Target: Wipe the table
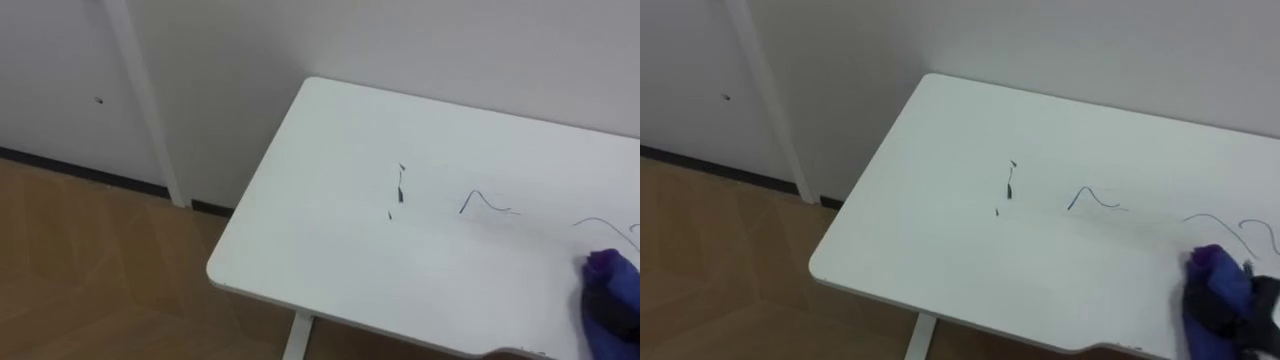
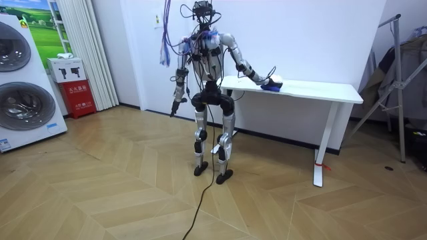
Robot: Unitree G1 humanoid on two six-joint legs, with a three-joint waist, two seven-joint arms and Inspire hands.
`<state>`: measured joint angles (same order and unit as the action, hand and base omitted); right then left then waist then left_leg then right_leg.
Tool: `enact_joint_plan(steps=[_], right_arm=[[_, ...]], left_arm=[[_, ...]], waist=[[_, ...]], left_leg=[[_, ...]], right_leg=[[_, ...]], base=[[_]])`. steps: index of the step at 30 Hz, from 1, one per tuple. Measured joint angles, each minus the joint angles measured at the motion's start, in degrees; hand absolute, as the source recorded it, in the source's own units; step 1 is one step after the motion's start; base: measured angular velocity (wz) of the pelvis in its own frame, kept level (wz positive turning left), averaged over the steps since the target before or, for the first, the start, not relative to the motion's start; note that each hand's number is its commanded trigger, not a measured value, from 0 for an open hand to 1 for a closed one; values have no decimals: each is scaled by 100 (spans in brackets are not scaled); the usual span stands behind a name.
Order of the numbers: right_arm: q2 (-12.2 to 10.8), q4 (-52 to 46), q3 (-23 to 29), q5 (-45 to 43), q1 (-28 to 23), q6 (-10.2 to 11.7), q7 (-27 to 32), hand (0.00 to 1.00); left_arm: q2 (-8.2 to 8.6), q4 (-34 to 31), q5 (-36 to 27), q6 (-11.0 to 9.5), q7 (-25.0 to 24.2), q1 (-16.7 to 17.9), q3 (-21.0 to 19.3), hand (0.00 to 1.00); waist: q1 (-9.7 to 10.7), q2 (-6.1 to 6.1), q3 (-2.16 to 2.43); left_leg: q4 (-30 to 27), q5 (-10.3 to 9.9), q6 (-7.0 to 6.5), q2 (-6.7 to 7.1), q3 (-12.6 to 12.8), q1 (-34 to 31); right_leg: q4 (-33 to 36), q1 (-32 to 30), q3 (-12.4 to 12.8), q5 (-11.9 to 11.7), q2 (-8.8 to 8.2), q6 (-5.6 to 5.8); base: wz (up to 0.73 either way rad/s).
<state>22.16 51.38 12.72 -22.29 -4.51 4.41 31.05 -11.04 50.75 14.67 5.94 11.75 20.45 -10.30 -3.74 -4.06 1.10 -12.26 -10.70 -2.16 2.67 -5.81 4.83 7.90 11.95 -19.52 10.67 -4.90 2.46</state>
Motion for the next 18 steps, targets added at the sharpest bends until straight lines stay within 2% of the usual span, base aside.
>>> enact_joint_plan(steps=[3, 4, 5, 6, 8, 9, 10, 12, 14, 16, 17, 18], right_arm=[[-58, -118, -145, 17, 411, -489, -64, 100], [-95, -266, -323, -110, 734, -785, -262, 100], [-126, -535, -647, -366, 1076, -1077, -548, 100], [-152, -612, -858, -525, 1297, -1126, -665, 100], [-189, -737, -1698, -1012, 2237, -1148, -1053, 100], [-195, -757, -1882, -1136, 2469, -1137, -1155, 100], [-204, -803, -2118, -1295, 2830, -1091, -1319, 100], [-211, -786, -2442, -1489, 3292, -899, -1610, 100], [-211, -720, -2447, -1665, 3333, -847, -1758, 100], [-193, -437, -2449, -1634, 3331, -821, -1830, 100], [-193, -186, -2450, -1596, 3305, -797, -1879, 100], [-194, 118, -2449, -1563, 3281, -714, -1884, 100]], left_arm=[[57, 94, 5, 48, -22, -95, 162, 0], [69, 116, 3, 78, -88, -80, 243, 0], [81, 218, 5, 117, -165, -141, 290, 0], [86, 249, 5, 133, -206, -176, 291, 0], [86, 199, 127, 164, -330, -254, 429, 0], [86, 177, 126, 168, -356, -268, 498, 0], [95, 55, 122, 202, -387, -289, 624, 0], [95, -11, 127, 236, -443, -196, 724, 0], [77, -15, 120, 246, -489, -87, 722, 0], [77, -12, 113, 262, -517, -22, 724, 0], [81, -13, 112, 261, -518, -9, 746, 0], [59, -10, 92, 249, -514, -39, 760, 0]], waist=[[-159, 43, -22], [-186, 33, -61], [-308, 62, -73], [-315, 104, -83], [-496, 133, -164], [-548, 126, -184], [-706, 133, -206], [-996, 147, -211], [-1026, 130, -199], [-1082, 105, -192], [-1086, 115, -194], [-1090, 90, -192]], left_leg=[[4, -8, 20, -45, 71, -32], [13, -2, 30, -68, 126, -49], [31, 9, 48, -106, 222, -104], [31, 21, 62, -114, 218, -136], [15, 60, 95, -112, 134, -277], [-4, 63, 99, -105, 90, -302], [-17, 75, 104, -109, 75, -319], [52, 89, 108, -77, -115, -338], [52, 92, 109, -68, -227, -339], [51, 97, 105, -97, -274, -322], [47, 101, 103, -109, -533, -309], [54, 100, 103, -105, -783, -326]], right_leg=[[77, -97, 102, -22, 21, -34], [117, -162, 146, -24, 27, -51], [199, -304, 201, -16, 31, -87], [199, -328, 198, -26, 39, -103], [188, -430, 110, -32, 55, -121], [174, -456, 95, -29, 65, -123], [157, -487, 63, -19, 71, -126], [66, -416, -82, -11, 75, -116], [92, -327, -195, -5, 70, -105], [234, -318, -217, 44, 41, -44], [477, -439, -244, 170, 5, -17], [388, -669, -151, 184, 2, -52]], base=[[-25], [-40], [-34], [-14], [26], [34], [35], [50], [74], [57], [26], [16]])
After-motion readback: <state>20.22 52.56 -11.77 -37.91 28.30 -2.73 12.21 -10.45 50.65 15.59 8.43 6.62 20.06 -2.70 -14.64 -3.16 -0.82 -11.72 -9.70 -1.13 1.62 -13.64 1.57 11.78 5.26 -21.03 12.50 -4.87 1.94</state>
